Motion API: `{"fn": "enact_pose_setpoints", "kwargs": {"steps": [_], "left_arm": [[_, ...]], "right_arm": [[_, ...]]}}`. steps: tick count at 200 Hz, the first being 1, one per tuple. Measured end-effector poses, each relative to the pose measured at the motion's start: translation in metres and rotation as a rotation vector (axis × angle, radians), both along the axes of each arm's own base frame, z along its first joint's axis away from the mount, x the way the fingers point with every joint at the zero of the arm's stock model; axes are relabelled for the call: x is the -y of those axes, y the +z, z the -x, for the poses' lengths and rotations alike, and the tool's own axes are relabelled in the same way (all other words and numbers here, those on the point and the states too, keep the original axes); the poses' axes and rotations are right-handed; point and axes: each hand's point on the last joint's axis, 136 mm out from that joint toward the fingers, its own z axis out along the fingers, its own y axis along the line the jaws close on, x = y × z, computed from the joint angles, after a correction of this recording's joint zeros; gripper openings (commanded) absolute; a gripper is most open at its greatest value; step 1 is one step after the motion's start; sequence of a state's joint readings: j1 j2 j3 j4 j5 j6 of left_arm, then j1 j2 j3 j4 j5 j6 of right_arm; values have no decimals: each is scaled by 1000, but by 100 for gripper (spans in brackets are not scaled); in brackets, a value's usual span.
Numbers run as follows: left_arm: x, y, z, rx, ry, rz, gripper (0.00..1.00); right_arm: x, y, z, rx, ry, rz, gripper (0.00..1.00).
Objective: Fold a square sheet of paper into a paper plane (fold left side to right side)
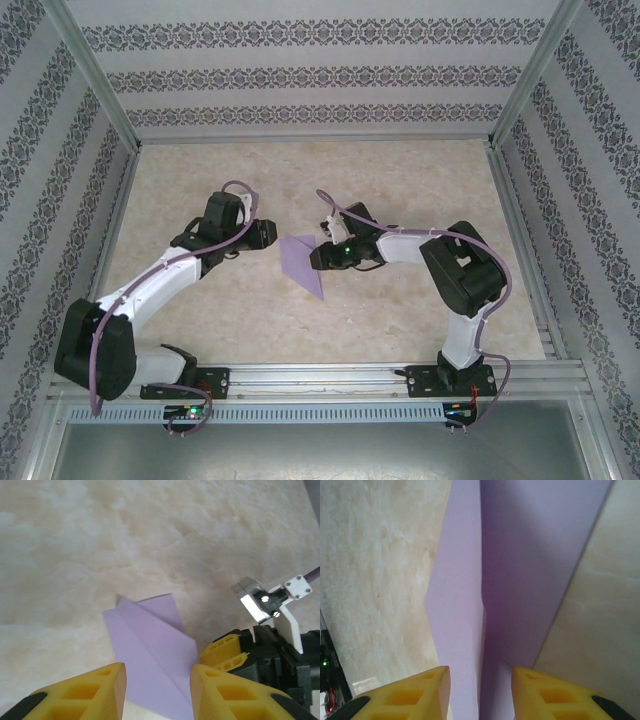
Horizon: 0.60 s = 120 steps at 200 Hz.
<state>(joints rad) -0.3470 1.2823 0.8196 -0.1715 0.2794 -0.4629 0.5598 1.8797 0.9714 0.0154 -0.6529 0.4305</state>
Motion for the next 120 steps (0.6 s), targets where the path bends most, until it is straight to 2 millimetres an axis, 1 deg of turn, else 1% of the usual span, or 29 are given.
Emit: {"fn": "enact_pose_setpoints", "kwargs": {"steps": [13,30,41,54,62,75,106,120], "left_arm": [[-7,4,3,23,23,-12,42],[-14,17,4,71,42,-18,43],[-17,27,4,105,52,-18,45],[-19,39,5,144,59,-13,49],[-21,48,6,174,62,-8,51],[-23,59,8,216,61,1,58],[-18,83,15,310,22,45,74],[-15,91,15,335,9,61,79]], "right_arm": [[-1,-1,1,-4,5,-5,16],[-5,2,2,5,19,-18,4],[-6,5,1,6,13,-30,0],[-5,13,0,23,9,-53,0],[-3,22,1,39,7,-71,0],[2,40,-1,74,-1,-105,0],[13,102,-9,205,-17,-219,0],[14,120,-12,251,-20,-255,0]]}}
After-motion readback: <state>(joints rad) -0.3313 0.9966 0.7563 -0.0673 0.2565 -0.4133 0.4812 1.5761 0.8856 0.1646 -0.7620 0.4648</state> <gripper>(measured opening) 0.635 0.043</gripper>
